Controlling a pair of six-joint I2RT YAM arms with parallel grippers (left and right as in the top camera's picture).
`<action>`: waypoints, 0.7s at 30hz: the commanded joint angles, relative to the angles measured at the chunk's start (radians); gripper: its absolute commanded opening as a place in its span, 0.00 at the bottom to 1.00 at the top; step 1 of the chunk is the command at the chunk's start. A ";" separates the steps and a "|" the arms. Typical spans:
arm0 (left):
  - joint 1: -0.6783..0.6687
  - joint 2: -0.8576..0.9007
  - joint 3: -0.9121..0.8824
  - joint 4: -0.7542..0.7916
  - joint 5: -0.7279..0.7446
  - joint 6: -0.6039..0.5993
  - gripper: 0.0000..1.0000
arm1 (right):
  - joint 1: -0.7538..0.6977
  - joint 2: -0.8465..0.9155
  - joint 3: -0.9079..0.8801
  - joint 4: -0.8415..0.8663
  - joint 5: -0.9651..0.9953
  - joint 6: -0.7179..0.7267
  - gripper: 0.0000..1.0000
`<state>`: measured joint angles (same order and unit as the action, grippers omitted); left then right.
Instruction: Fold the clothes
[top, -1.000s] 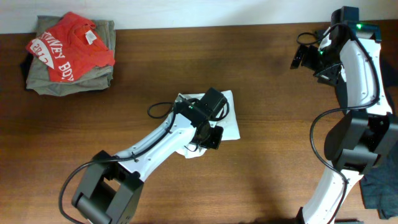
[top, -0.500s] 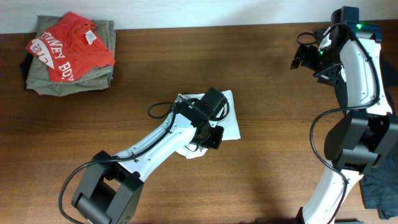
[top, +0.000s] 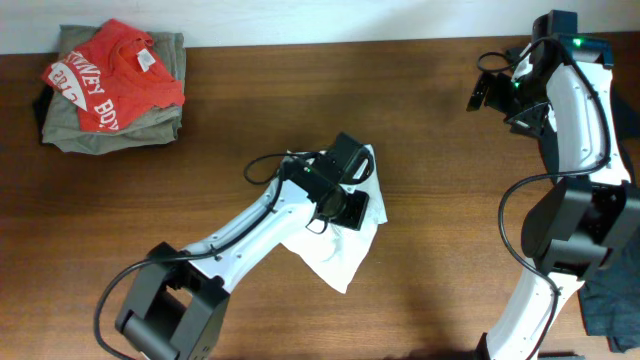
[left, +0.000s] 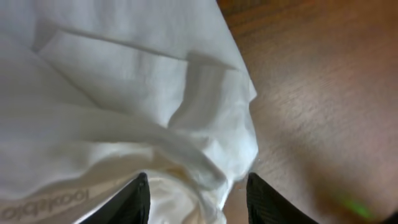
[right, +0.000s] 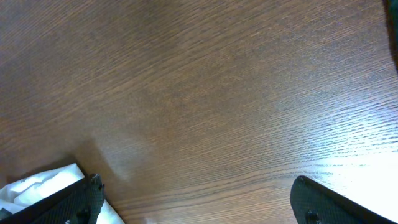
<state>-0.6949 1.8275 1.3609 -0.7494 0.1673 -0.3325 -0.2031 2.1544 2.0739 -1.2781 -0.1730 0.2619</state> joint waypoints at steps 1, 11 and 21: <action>0.074 -0.034 0.154 -0.106 -0.086 0.041 0.50 | -0.001 -0.006 0.017 -0.001 0.009 0.000 0.99; 0.292 0.091 0.214 -0.246 0.197 0.096 0.85 | -0.001 -0.006 0.017 -0.001 0.009 0.000 0.99; 0.289 0.177 0.212 -0.151 0.292 0.094 0.01 | -0.001 -0.006 0.017 -0.001 0.009 0.000 0.99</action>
<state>-0.4019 1.9980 1.5688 -0.9386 0.4206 -0.2497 -0.2031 2.1544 2.0739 -1.2789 -0.1730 0.2619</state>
